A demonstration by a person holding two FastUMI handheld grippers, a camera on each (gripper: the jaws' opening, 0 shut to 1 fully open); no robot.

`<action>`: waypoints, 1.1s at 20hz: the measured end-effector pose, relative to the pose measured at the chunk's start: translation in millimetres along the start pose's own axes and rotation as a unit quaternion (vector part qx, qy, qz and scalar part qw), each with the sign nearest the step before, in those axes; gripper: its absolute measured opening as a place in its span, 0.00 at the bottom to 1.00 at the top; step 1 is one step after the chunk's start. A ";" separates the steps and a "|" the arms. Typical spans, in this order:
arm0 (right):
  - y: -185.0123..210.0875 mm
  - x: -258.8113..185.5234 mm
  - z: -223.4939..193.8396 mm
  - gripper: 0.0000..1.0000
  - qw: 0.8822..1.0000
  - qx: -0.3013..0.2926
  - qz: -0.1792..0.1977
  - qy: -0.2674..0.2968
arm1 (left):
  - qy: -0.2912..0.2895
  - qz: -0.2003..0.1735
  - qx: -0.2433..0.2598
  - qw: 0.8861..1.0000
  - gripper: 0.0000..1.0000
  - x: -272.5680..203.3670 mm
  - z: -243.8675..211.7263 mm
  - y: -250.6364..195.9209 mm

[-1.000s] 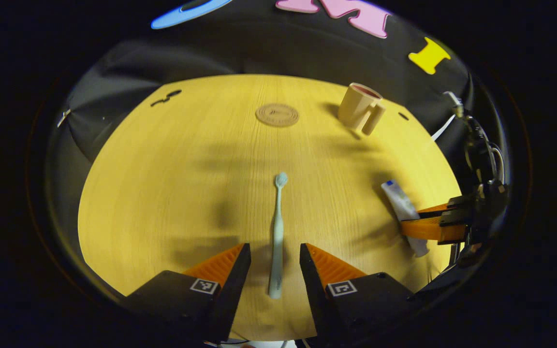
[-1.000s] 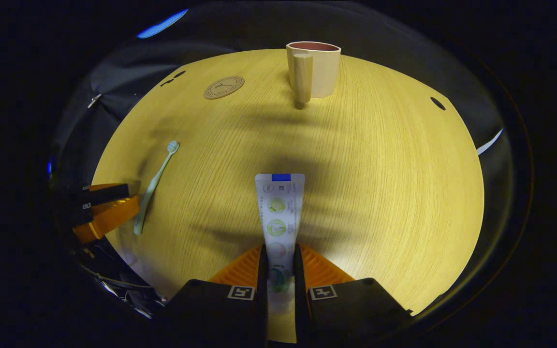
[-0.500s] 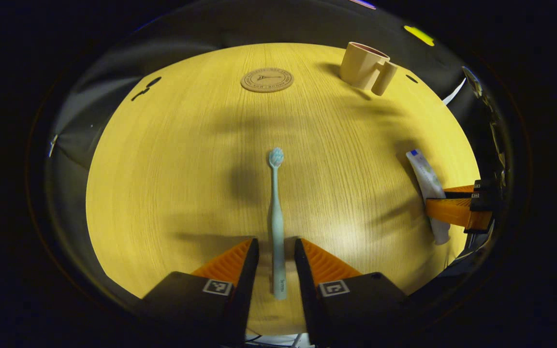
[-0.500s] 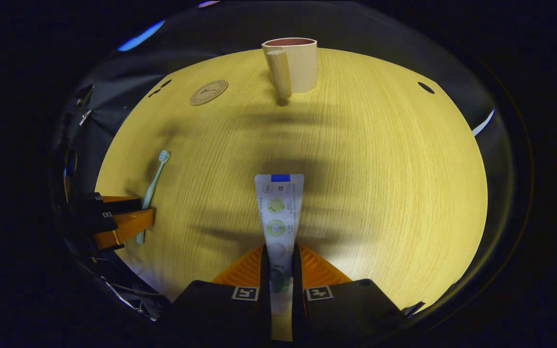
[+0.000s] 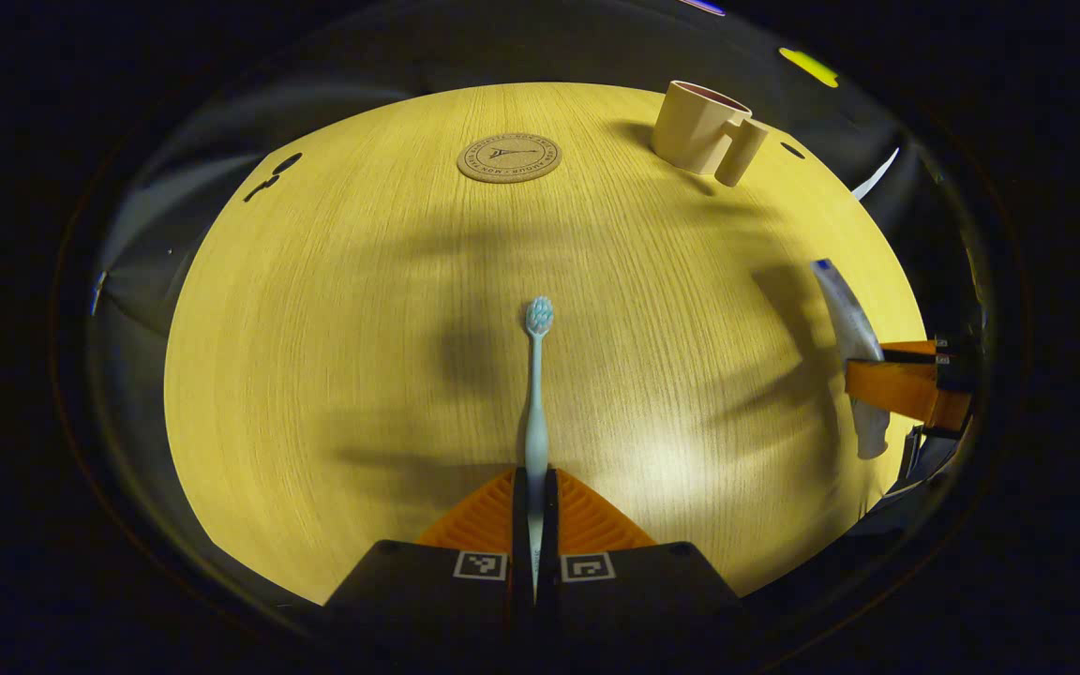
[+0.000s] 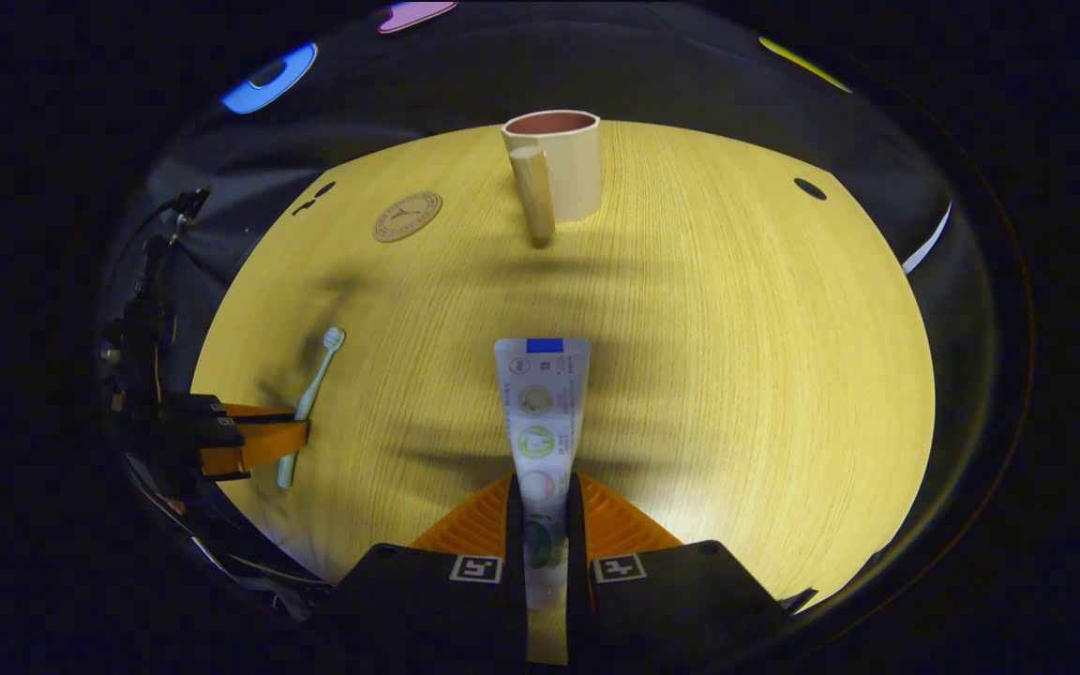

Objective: Put the toothbrush and toothpaste on the desktop into the cup, then pick up the cup and place it on the coaster on the desktop.

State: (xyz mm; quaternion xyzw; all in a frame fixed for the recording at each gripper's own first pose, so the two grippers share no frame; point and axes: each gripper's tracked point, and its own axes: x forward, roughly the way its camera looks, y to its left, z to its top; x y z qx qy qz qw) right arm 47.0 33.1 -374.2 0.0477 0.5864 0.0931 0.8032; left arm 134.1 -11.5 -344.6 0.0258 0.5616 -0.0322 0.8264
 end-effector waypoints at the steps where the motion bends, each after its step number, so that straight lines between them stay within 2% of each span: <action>1: -0.2 -4.8 8.5 0.20 1.000 -0.003 -0.001 -0.014 | -0.005 0.001 -0.001 1.000 0.07 0.2 -0.4 -0.3; 6: 3.6 -37.9 59.0 0.20 0.996 -0.008 0.000 -0.090 | -0.037 0.004 -0.006 0.999 0.07 -11.2 -1.7 -1.3; 11: 7.9 -69.7 131.4 0.20 0.983 -0.006 0.006 -0.184 | -0.090 -0.014 -0.028 0.995 0.07 -39.5 12.4 -8.6; 13: 9.9 -81.8 158.6 0.20 0.975 -0.008 0.008 -0.223 | -0.118 -0.018 -0.031 0.992 0.07 -54.6 22.3 -12.5; 16: 14.5 -92.3 200.2 0.20 0.956 -0.004 0.020 -0.292 | -0.167 -0.023 -0.037 0.985 0.07 -81.2 43.5 -19.9; 17: 16.8 -93.3 214.1 0.20 0.950 -0.001 0.025 -0.312 | -0.184 -0.026 -0.042 0.982 0.02 -90.0 51.3 -22.7; 18: 18.5 -93.5 223.1 0.20 0.944 0.000 0.029 -0.327 | -0.197 -0.031 -0.048 0.979 0.07 -97.1 57.0 -26.9; 19: 18.2 -92.6 231.6 0.20 0.941 0.002 0.030 -0.338 | -0.208 -0.037 -0.051 0.976 0.07 -102.7 61.2 -31.4; 22: 18.0 -77.9 261.5 0.19 0.927 0.006 0.033 -0.374 | -0.206 -0.043 -0.052 0.976 0.07 -112.0 64.0 -38.6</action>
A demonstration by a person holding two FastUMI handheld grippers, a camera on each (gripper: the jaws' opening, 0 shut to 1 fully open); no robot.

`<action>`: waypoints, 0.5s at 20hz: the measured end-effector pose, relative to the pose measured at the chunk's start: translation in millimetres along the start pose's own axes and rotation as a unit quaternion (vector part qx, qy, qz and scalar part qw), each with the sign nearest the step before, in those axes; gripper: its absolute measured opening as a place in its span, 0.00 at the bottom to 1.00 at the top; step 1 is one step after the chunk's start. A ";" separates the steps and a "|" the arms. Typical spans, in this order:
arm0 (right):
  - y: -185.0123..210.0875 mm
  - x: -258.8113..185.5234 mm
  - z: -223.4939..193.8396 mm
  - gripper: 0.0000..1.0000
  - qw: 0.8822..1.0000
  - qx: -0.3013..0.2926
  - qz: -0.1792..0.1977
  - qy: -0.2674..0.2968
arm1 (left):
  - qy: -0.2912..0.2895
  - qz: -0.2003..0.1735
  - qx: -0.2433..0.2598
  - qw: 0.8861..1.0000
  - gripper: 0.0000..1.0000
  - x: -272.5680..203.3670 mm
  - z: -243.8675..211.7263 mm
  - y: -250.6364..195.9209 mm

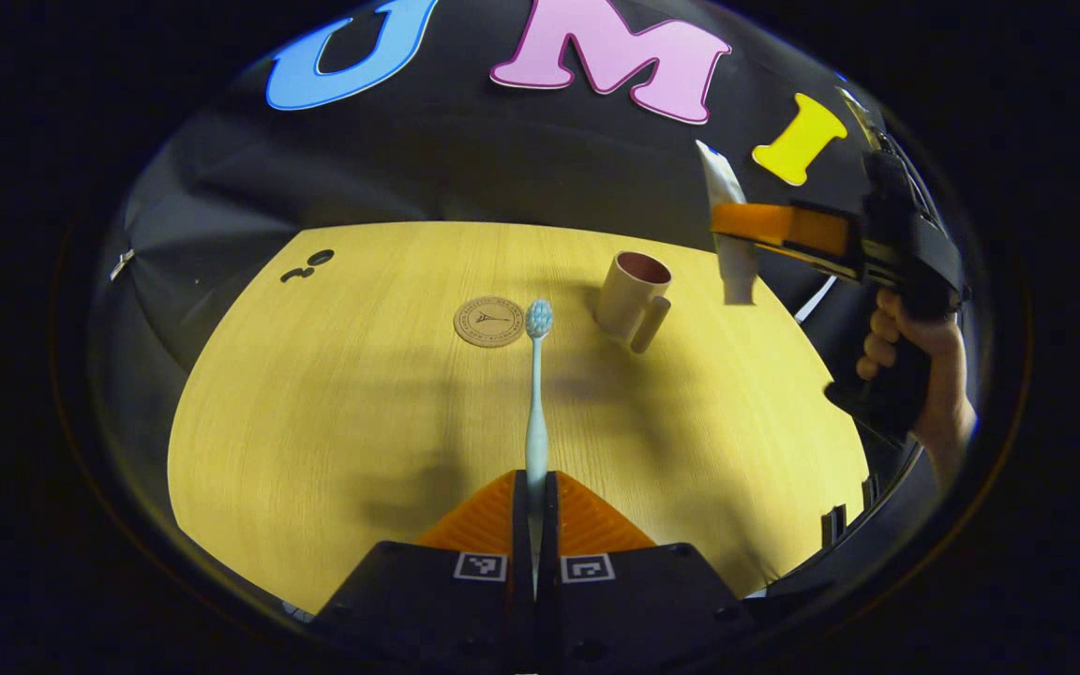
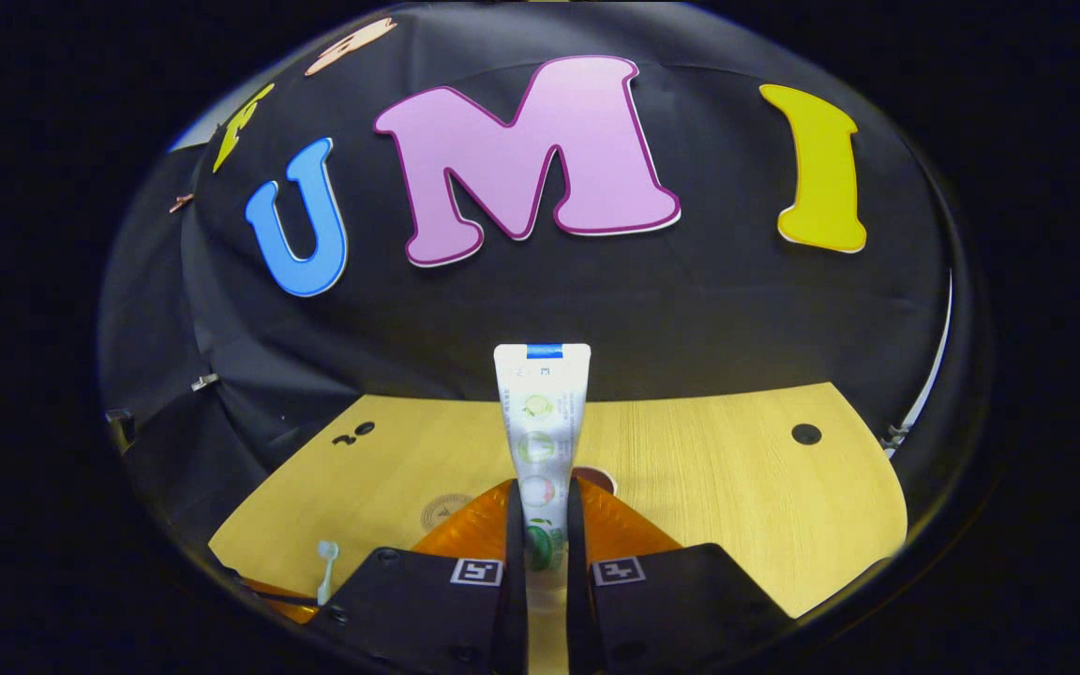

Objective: Put the toothbrush and toothpaste on the desktop into the cup, then pick up the cup and place it on the coaster on the desktop.

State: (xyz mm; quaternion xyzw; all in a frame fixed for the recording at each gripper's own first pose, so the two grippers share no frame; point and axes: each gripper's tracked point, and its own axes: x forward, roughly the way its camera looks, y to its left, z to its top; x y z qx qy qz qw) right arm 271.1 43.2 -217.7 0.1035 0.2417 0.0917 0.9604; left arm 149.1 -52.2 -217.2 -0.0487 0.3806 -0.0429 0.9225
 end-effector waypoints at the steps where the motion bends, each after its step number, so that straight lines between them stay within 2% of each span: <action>1: -2.6 11.9 0.8 0.20 1.000 -0.002 -0.002 -0.009 | -0.007 0.000 -0.002 1.000 0.06 0.4 4.8 -2.2; 10: -25.8 88.7 26.5 0.19 0.990 -0.044 -0.027 -0.134 | -0.062 -0.019 -0.002 0.998 0.07 5.3 42.8 -33.6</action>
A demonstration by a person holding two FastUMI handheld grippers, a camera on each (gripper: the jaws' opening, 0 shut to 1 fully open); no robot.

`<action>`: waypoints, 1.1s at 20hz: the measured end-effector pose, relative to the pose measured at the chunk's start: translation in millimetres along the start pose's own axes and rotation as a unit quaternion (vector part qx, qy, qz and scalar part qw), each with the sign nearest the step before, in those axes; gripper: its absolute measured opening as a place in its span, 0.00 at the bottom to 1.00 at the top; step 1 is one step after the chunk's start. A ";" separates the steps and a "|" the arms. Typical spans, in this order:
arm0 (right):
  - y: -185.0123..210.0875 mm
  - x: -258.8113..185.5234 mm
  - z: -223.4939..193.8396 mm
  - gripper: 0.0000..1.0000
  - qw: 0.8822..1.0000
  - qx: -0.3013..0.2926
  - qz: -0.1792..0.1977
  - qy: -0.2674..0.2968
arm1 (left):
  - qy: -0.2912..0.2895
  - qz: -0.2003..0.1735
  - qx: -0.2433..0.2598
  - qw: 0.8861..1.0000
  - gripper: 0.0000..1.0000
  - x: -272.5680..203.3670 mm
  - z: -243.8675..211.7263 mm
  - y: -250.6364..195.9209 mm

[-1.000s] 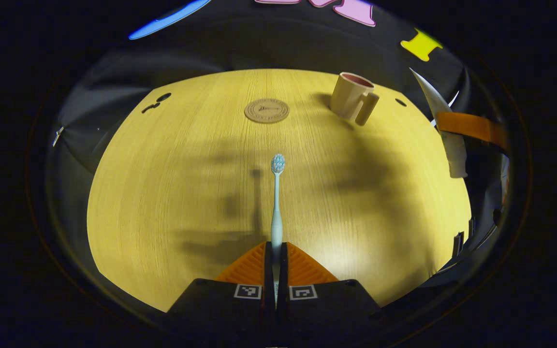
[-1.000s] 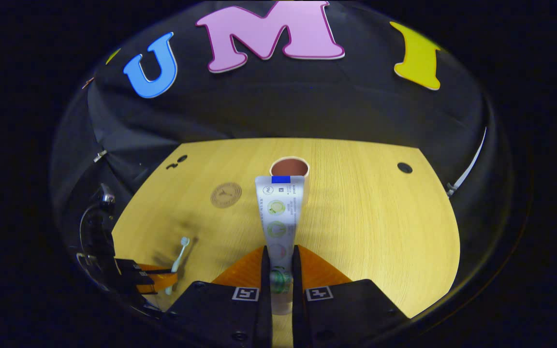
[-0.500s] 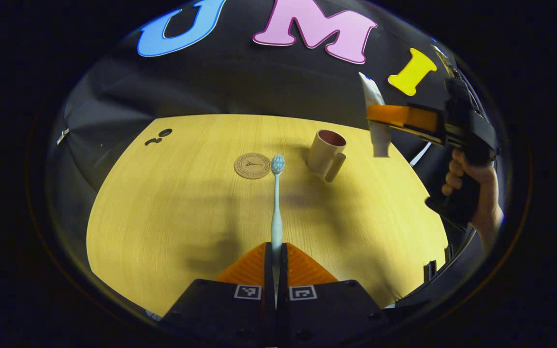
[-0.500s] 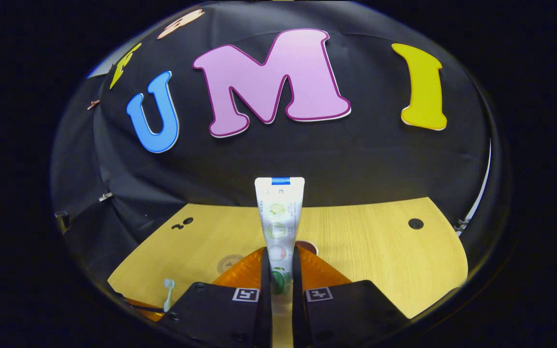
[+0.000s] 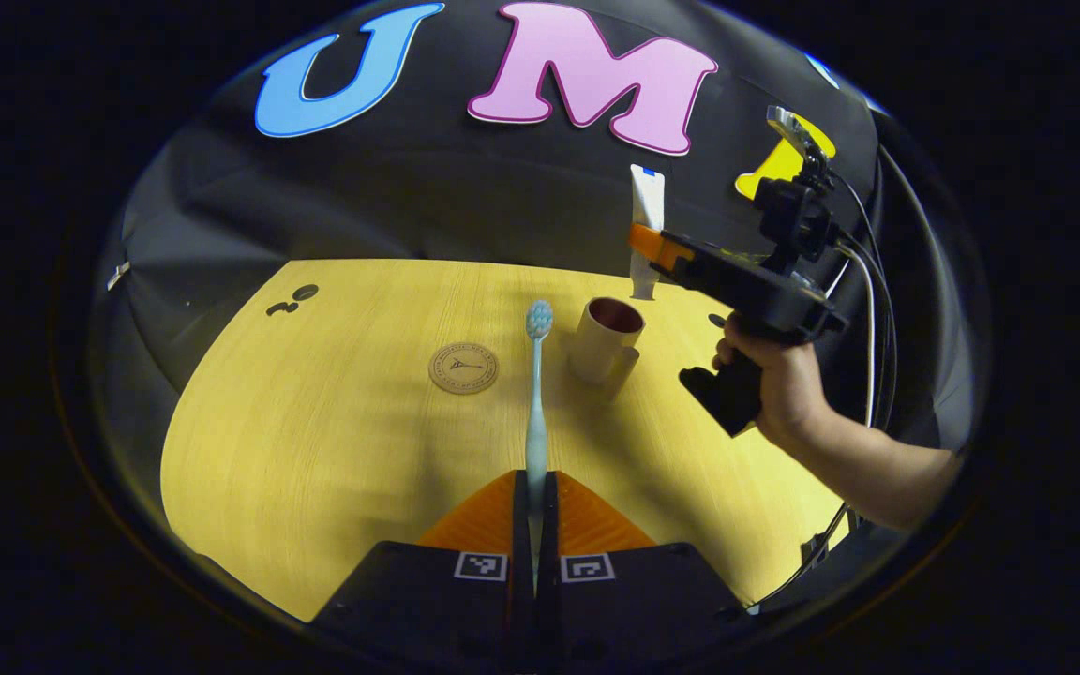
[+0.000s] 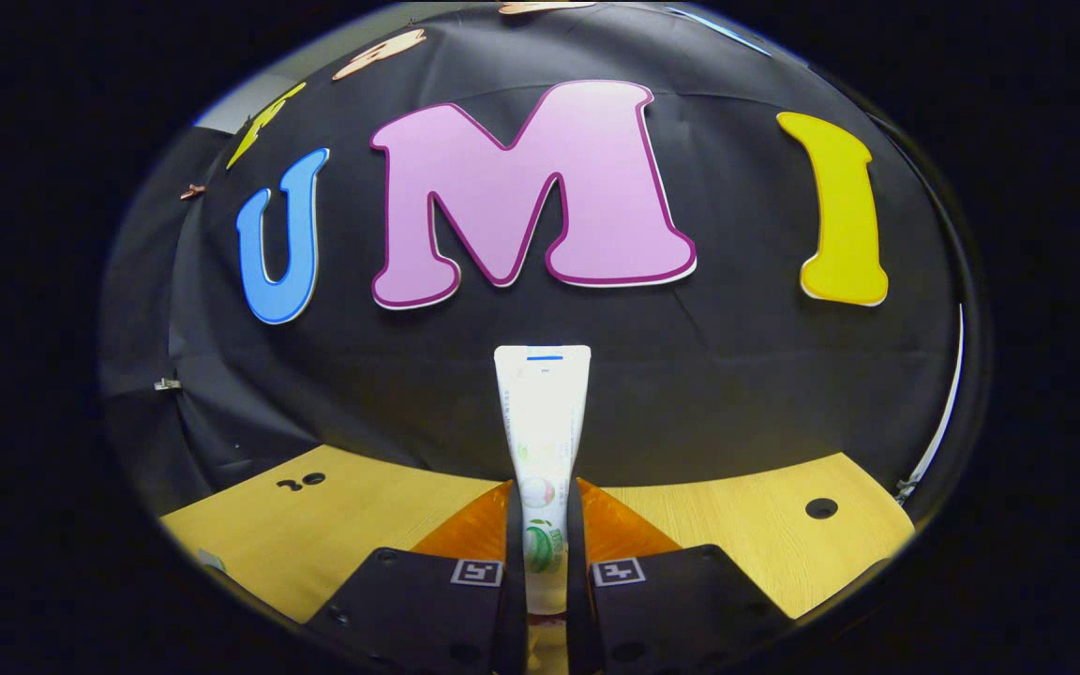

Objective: Put the toothbrush and toothpaste on the desktop into the cup, then pick up the cup and place it on the coaster on the desktop.

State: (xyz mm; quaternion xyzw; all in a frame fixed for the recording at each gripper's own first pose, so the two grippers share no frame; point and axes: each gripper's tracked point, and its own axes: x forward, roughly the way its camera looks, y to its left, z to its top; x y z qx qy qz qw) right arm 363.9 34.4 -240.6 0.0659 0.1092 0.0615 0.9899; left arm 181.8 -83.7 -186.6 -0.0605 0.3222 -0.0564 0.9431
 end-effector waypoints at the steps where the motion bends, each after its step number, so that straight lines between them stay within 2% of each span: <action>1: -3.4 7.1 -3.0 0.19 1.000 0.004 -0.005 -0.004 | -0.001 0.002 0.001 1.000 0.07 2.2 2.6 3.1; 10: -2.5 20.1 -66.5 0.20 0.999 -0.016 -0.007 0.027 | -0.006 0.010 -0.018 1.000 0.07 12.4 7.2 10.3; 12: -1.6 18.7 -84.1 0.20 0.999 -0.005 -0.008 0.044 | -0.007 0.007 -0.026 1.000 0.07 12.9 5.3 11.1; 13: -1.9 18.2 -92.8 0.24 0.999 -0.002 -0.008 0.054 | -0.006 0.008 -0.028 1.000 0.07 13.2 3.3 11.2; 14: -2.3 16.6 -99.9 0.24 0.998 -0.001 -0.009 0.062 | -0.004 0.008 -0.030 1.000 0.07 13.9 1.2 11.6; 16: -2.2 13.1 -95.6 0.29 0.999 -0.011 -0.010 0.044 | -0.002 0.006 -0.030 1.000 0.07 13.3 -1.9 8.9; 17: -1.9 10.2 -94.3 0.34 0.999 -0.008 -0.008 0.047 | -0.002 0.005 -0.026 1.000 0.07 13.8 -2.3 6.6; 19: -3.0 4.0 -95.7 0.57 0.998 -0.001 -0.004 0.059 | 0.001 -0.001 -0.018 1.000 0.07 15.1 -2.6 0.6; 21: -13.3 -11.2 -90.9 0.65 0.998 0.003 -0.010 0.065 | -0.007 -0.014 -0.018 1.000 0.07 19.7 7.8 -10.3; 22: -21.7 -19.9 -87.1 0.82 0.998 0.004 -0.016 0.065 | -0.013 -0.022 -0.017 1.000 0.06 23.5 15.3 -17.5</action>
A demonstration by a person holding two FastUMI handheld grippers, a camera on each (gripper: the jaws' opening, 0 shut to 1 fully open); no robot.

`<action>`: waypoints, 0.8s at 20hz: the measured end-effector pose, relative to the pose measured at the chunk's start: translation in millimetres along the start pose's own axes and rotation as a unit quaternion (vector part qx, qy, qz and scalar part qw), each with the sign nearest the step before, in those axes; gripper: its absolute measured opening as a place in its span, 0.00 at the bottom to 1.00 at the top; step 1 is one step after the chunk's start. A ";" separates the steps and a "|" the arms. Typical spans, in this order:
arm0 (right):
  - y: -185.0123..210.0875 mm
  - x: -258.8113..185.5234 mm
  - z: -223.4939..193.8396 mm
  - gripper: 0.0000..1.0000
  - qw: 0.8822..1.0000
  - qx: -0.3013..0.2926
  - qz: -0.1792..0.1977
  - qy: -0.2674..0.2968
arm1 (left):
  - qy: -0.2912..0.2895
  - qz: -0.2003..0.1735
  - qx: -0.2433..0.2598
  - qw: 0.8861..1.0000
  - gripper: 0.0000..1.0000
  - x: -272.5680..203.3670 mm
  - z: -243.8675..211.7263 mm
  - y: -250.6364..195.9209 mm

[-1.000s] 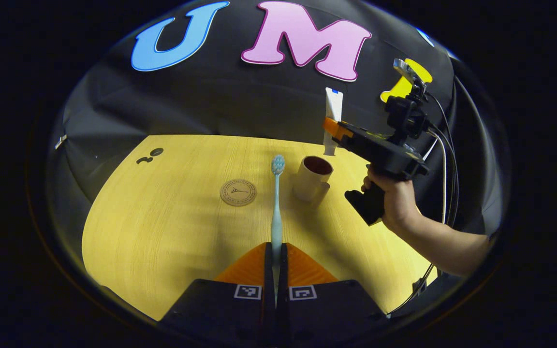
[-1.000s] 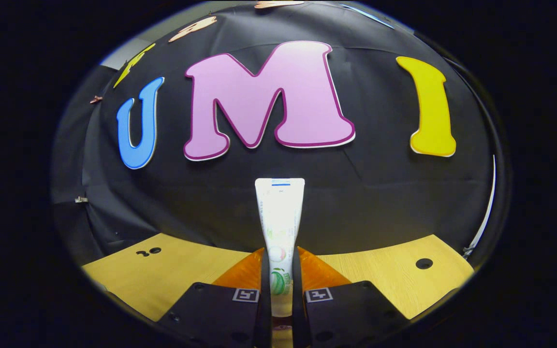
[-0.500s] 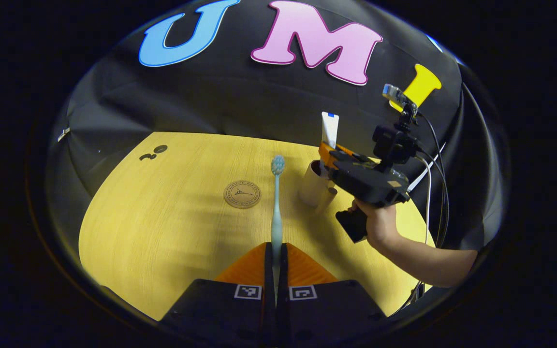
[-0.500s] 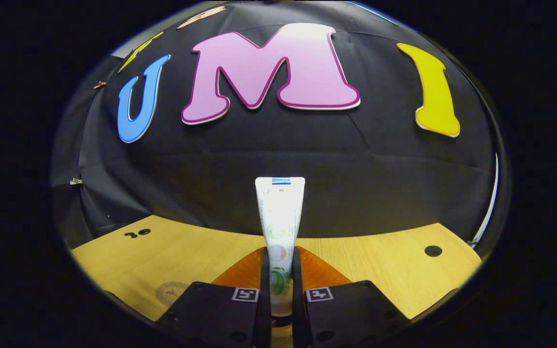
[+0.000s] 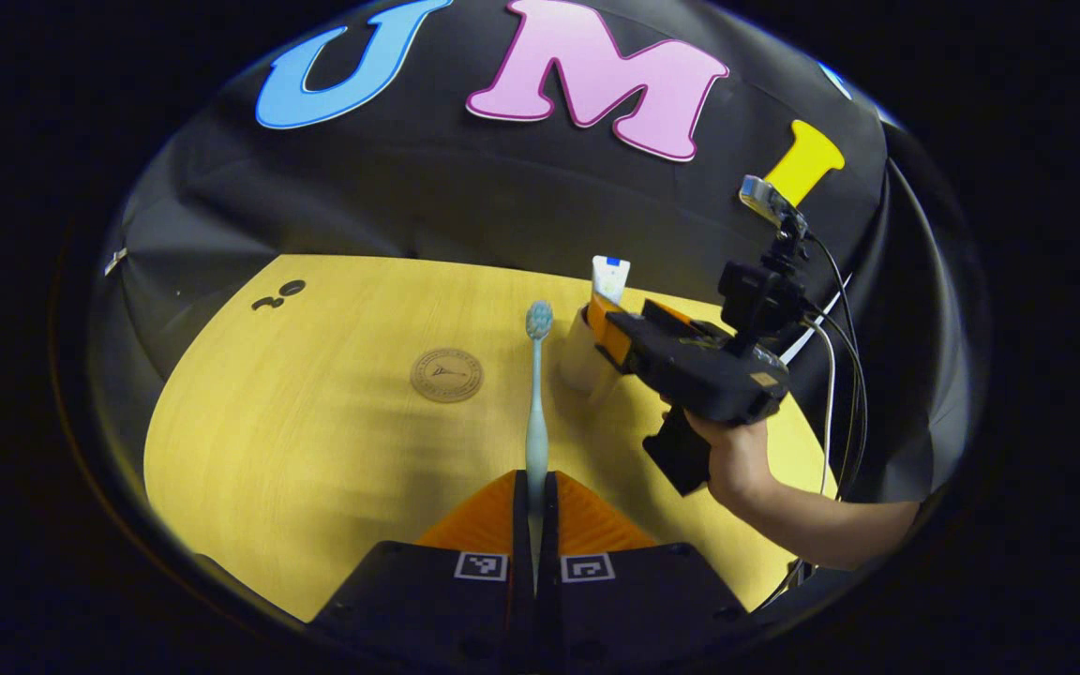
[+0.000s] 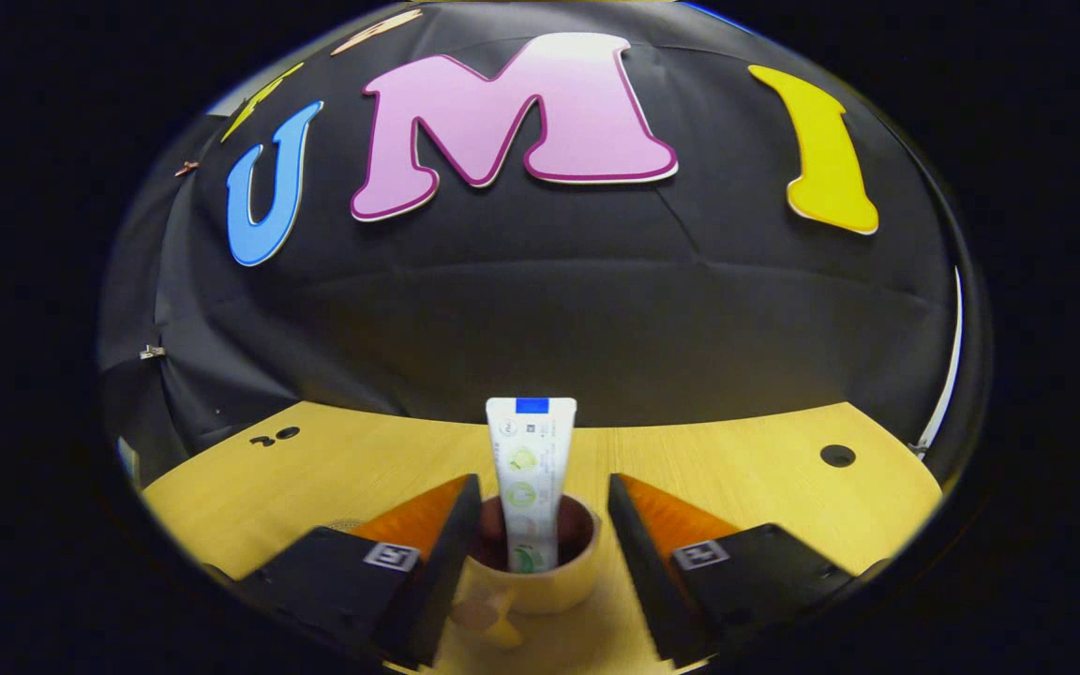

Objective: Put the toothbrush and toothpaste on the desktop into the cup, then pick up the cup and place it on the coaster on the desktop.

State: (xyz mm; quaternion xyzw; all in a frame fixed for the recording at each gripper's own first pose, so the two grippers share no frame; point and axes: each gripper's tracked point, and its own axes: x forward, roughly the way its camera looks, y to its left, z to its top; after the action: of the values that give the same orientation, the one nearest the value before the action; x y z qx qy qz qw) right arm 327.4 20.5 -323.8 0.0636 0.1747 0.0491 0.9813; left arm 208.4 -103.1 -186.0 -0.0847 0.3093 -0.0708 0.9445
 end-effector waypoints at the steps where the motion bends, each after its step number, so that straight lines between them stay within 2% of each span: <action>1: -8.9 -8.0 3.8 0.99 1.000 0.003 -0.007 -0.001 | -0.008 -0.008 0.005 1.000 0.06 4.2 8.6 -7.1; 6: -51.7 -42.3 11.6 0.97 0.999 0.002 -0.030 0.018 | -0.066 -0.059 0.047 0.995 0.06 35.9 72.8 -51.1; 10: -87.2 -76.7 11.2 0.97 0.998 0.014 -0.056 0.036 | -0.130 -0.090 0.076 0.985 0.06 70.7 127.9 -77.7; 14: -114.8 -106.3 5.9 0.97 0.996 0.013 -0.074 0.052 | -0.186 -0.109 0.105 0.971 0.06 106.7 159.0 -99.8; 16: -116.0 -108.6 2.9 0.98 0.995 0.008 -0.071 0.063 | -0.211 -0.087 0.112 0.967 0.06 123.7 167.7 -97.6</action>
State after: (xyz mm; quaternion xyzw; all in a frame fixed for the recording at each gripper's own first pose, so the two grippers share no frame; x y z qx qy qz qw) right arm 235.6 -107.2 -301.1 0.0556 0.2402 -0.0180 0.9690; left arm 399.3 -201.9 -103.7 -0.0176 0.0847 -0.1673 0.9821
